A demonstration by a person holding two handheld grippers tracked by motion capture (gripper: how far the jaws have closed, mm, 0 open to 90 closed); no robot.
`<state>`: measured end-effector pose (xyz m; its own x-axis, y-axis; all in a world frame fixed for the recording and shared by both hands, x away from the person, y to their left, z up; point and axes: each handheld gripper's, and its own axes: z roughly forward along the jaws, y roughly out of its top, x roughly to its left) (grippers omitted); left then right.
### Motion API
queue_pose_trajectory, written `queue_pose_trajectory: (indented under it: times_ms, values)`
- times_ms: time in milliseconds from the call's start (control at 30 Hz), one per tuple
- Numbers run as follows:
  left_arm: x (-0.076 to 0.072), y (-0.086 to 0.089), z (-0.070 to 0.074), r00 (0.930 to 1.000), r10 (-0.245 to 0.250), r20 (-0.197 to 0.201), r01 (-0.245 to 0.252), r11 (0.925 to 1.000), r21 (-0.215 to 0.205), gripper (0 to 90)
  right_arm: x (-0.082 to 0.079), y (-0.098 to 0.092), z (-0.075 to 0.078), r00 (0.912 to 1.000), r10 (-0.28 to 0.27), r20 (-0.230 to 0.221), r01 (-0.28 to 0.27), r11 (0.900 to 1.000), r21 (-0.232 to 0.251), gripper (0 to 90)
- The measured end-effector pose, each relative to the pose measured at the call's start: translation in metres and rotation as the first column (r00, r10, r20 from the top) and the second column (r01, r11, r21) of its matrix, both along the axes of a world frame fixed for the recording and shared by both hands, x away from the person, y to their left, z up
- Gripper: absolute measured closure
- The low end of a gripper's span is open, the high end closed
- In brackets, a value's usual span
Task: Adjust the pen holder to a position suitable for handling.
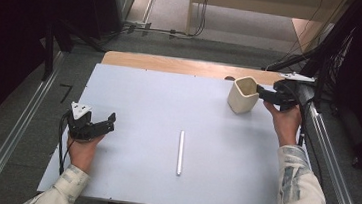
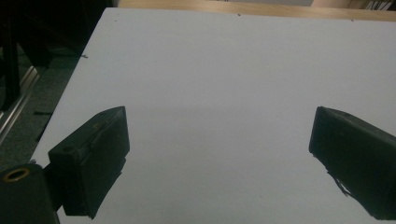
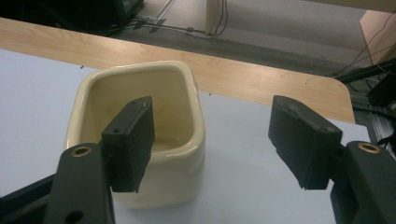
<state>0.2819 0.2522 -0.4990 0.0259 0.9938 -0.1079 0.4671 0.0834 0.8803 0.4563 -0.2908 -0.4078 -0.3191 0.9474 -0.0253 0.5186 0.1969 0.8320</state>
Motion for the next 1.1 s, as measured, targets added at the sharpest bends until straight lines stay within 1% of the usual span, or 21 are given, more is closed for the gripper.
queue_pose_trajectory:
  times_ms: [67, 100, 267, 367, 400, 533, 600, 733, 767, 800, 933, 967, 1000, 1067, 1100]
  values:
    - [0.000, 0.000, 0.000, 1.0000, 0.001, 0.000, -0.001, 1.0000, -0.001, 5.7, 0.006, 0.005, 0.000, 1.0000, 0.002, -0.008, -0.002, 1.000, -0.004, 31.1]
    - [0.000, 0.000, 0.000, 1.0000, 0.001, 0.002, -0.001, 1.0000, -0.002, 5.7, 0.006, 0.005, 0.000, 1.0000, 0.002, -0.008, -0.002, 1.000, -0.004, 31.1]
    - [0.000, 0.000, 0.000, 1.0000, 0.003, 0.003, -0.003, 1.0000, -0.002, 5.7, 0.015, 0.013, 0.002, 0.9999, 0.009, -0.008, -0.009, 1.000, -0.027, 37.2]
    - [0.000, 0.000, 0.000, 1.0000, 0.002, 0.002, -0.002, 1.0000, -0.001, 5.7, 0.018, 0.015, 0.002, 0.9998, 0.007, -0.016, -0.008, 1.000, -0.029, 39.5]
    - [0.000, 0.000, 0.000, 1.0000, 0.002, 0.001, -0.002, 1.0000, -0.002, 5.7, 0.022, 0.015, 0.002, 0.9994, 0.000, -0.034, -0.001, 1.000, -0.030, 43.6]
    - [0.000, 0.001, 0.000, 1.0000, 0.001, 0.002, -0.001, 1.0000, -0.003, 5.8, 0.030, 0.015, -0.003, 0.9979, -0.004, -0.065, 0.002, 0.999, -0.033, 50.3]
    - [0.000, 0.001, 0.000, 1.0000, 0.001, 0.001, -0.001, 1.0000, -0.003, 5.8, 0.031, 0.016, -0.005, 0.9975, -0.003, -0.071, 0.001, 0.999, -0.037, 51.1]
    - [0.000, 0.001, 0.000, 1.0000, 0.000, -0.002, 0.000, 1.0000, -0.001, 5.8, 0.035, 0.018, -0.010, 0.9950, 0.001, -0.100, -0.006, 0.999, -0.050, 59.0]
    - [0.000, 0.000, 0.000, 1.0000, 0.000, -0.002, 0.000, 1.0000, -0.001, 5.8, 0.035, 0.018, -0.010, 0.9950, 0.001, -0.100, -0.006, 0.999, -0.050, 59.0]
    - [0.000, 0.001, 0.000, 1.0000, 0.001, -0.002, -0.001, 1.0000, -0.001, 5.8, 0.036, 0.020, -0.012, 0.9939, 0.005, -0.110, -0.011, 0.998, -0.060, 62.0]
    - [0.000, 0.001, 0.000, 1.0000, 0.002, -0.002, -0.002, 1.0000, -0.002, 5.8, 0.038, 0.020, -0.014, 0.9928, 0.006, -0.120, -0.013, 0.998, -0.062, 67.2]
    - [0.000, 0.001, 0.000, 1.0000, 0.002, -0.003, -0.002, 1.0000, -0.002, 5.8, 0.038, 0.020, -0.014, 0.9928, 0.006, -0.120, -0.013, 0.998, -0.062, 67.2]
    - [0.000, 0.000, 0.000, 1.0000, 0.002, -0.003, -0.002, 1.0000, -0.001, 5.8, 0.038, 0.019, -0.015, 0.9920, 0.004, -0.126, -0.013, 0.998, -0.066, 69.9]
    - [0.000, 0.000, 0.000, 1.0000, -0.001, -0.002, 0.001, 1.0000, 0.000, 5.8, 0.039, 0.019, -0.016, 0.9916, 0.004, -0.130, -0.013, 0.998, -0.069, 70.9]
    - [0.000, 0.000, 0.000, 1.0000, 0.000, -0.003, 0.000, 1.0000, -0.001, 5.8, 0.039, 0.018, -0.017, 0.9909, 0.010, -0.135, -0.019, 0.998, -0.066, 73.1]
